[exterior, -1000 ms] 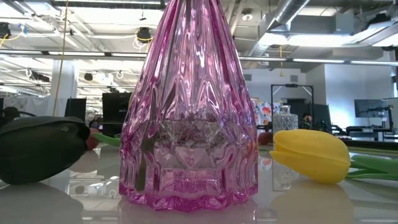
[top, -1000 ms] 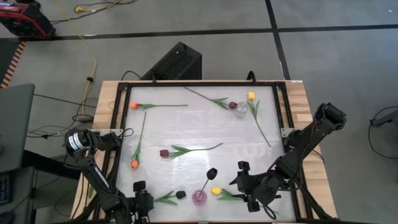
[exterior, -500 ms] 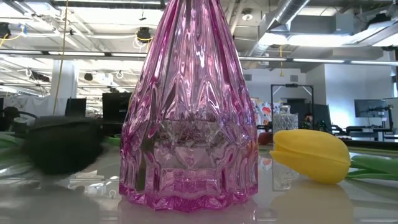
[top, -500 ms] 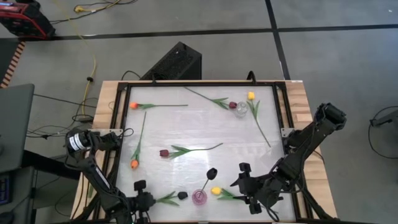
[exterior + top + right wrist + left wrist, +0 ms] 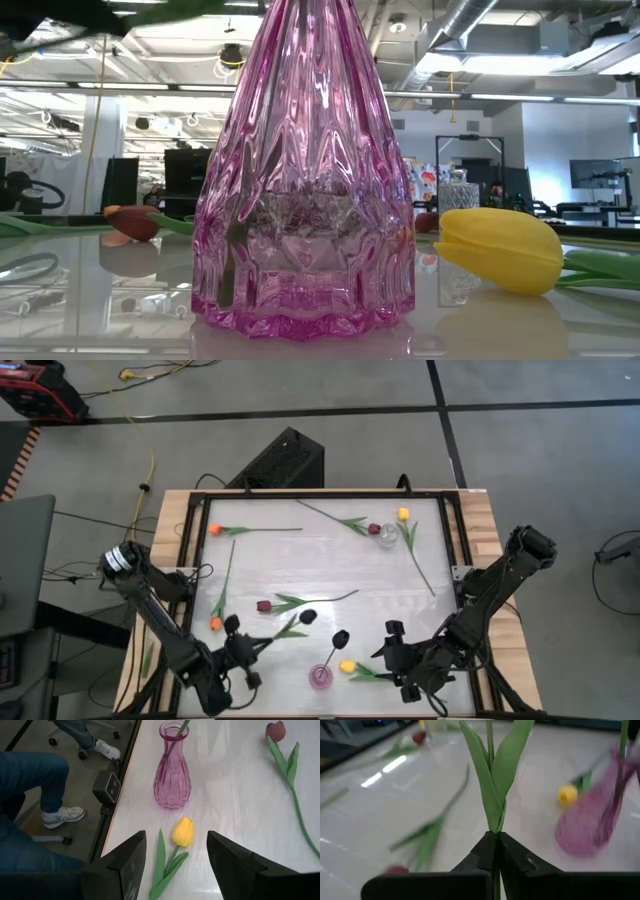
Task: Sort flowers into vase by color
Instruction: Put the black tulip into the pink vase
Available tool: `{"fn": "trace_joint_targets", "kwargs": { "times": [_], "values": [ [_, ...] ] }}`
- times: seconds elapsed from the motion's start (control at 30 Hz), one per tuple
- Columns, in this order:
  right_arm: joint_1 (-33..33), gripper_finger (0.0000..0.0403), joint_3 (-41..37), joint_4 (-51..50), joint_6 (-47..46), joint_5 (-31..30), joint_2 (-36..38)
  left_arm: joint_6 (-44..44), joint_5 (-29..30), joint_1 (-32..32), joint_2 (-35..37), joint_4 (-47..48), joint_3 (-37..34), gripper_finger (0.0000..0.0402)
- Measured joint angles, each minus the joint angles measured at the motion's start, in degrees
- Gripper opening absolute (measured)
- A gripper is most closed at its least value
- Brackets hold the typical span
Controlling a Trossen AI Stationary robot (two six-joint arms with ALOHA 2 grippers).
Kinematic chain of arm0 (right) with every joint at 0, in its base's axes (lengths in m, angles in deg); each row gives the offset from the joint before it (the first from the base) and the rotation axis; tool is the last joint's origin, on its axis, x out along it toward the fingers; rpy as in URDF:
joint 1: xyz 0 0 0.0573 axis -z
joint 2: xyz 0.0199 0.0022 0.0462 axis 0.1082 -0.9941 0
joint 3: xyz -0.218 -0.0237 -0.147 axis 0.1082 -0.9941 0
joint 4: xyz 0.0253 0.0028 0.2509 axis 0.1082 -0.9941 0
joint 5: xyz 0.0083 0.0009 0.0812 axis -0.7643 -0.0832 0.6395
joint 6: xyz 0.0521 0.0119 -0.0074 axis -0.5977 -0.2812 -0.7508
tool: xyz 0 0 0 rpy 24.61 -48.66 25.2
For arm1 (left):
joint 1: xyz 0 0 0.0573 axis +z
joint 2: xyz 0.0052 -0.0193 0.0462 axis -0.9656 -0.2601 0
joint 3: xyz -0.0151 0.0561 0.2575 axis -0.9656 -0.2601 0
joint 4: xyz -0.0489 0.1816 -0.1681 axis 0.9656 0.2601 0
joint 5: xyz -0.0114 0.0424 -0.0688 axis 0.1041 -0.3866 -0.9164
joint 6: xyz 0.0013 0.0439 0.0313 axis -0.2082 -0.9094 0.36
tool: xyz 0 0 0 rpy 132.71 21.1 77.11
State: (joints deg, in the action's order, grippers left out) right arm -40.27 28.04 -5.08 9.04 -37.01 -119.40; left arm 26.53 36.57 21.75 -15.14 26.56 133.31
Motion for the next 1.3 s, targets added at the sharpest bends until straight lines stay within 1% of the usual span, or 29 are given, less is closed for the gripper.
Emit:
{"fn": "trace_joint_targets", "kwargs": {
  "times": [0.1, 0.27, 0.33, 0.37, 0.53, 0.7, 0.77, 0.87, 0.93, 1.0, 1.13, 1.2, 1.3],
  "values": [
    [0.0, 0.0234, 0.0, 0.0, -0.2, 0.0, 0.0, -5.4, 2.8, 0.8, 3.1, -2.8, 0.0, 0.0],
    [-0.1, 0.0234, 0.0, 0.0, -1.4, 0.3, 0.0, -17.8, 8.6, -0.7, 7.0, -12.0, 0.1, 0.0],
    [-0.1, 0.0234, 0.0, -0.2, -1.4, 0.3, 0.0, -22.8, 9.2, -1.2, 8.3, -16.3, 0.1, 0.0],
    [-0.1, 0.0234, 0.0, -0.3, -1.4, 0.3, 0.0, -25.4, 8.3, -1.2, 8.9, -18.2, 0.1, 0.0],
    [0.0, 0.0234, 0.0, -0.9, -1.5, 0.4, 0.0, -39.6, -1.7, -0.5, 11.5, -31.0, 0.1, 0.0],
    [0.0, 0.0234, 0.0, -1.0, -2.1, 0.3, 0.0, -59.8, -12.4, -0.2, 12.9, -50.0, 0.1, 0.0],
    [0.0, 0.0234, 0.0, -1.0, -2.9, 0.2, 0.0, -68.6, -18.8, -0.2, 12.9, -59.1, 0.1, 0.0],
    [-0.1, 0.0234, 0.0, -0.9, -3.0, 0.2, 0.0, -78.1, -32.0, 0.3, 12.7, -68.4, 0.1, 0.0],
    [-0.4, 0.0234, 0.0, -0.9, -3.3, 0.2, 0.0, -81.5, -38.1, 0.8, 11.8, -72.5, 0.2, 0.0],
    [-0.6, 0.0234, 0.0, -0.9, -3.8, 0.2, 0.0, -83.4, -41.2, 1.4, 10.5, -75.3, 0.2, 0.0],
    [-2.0, 0.0234, 0.0, -0.9, -4.8, -0.1, 0.0, -84.2, -45.0, 3.5, 6.1, -83.7, 0.2, 0.0],
    [-2.9, 0.0234, 0.0, -0.9, -5.1, -1.3, 0.0, -83.5, -46.7, 4.9, 2.6, -90.7, 0.2, 0.0],
    [-4.1, 0.0234, 0.0, -0.9, -5.3, -4.1, 0.0, -82.0, -46.9, 6.8, -2.3, -102.0, 0.2, 0.0]
  ]
}}
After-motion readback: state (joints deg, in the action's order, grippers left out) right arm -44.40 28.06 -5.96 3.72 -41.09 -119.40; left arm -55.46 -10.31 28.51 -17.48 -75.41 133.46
